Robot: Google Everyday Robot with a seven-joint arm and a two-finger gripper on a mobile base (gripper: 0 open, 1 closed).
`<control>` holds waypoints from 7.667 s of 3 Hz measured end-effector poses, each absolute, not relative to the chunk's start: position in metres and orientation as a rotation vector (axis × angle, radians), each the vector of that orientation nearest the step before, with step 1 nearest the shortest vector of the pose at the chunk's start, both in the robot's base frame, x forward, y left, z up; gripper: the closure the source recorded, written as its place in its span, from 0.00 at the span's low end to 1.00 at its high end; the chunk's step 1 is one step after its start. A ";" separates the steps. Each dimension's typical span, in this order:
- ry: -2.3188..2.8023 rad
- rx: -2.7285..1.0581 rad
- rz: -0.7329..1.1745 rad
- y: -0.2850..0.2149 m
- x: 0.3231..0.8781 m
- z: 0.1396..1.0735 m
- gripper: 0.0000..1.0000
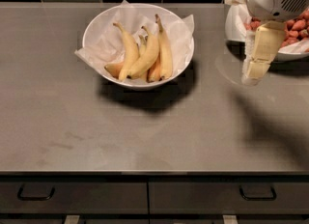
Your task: Pick banana from white bowl
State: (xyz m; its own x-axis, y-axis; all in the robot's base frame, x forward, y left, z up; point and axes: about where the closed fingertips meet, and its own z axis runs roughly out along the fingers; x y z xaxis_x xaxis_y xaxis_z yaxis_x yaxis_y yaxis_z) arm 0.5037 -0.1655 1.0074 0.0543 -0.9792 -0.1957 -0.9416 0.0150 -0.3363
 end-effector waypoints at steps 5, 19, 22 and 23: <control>1.563 -2.154 -0.148 -0.101 0.572 1.022 0.00; 1.303 -2.281 0.306 0.013 0.643 0.923 0.15; 1.321 -2.274 0.332 0.008 0.643 0.899 0.14; 1.324 -2.272 0.342 0.007 0.643 0.894 0.15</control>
Offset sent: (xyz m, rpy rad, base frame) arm 0.0380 0.0221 -0.0047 0.0233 -0.0341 0.1224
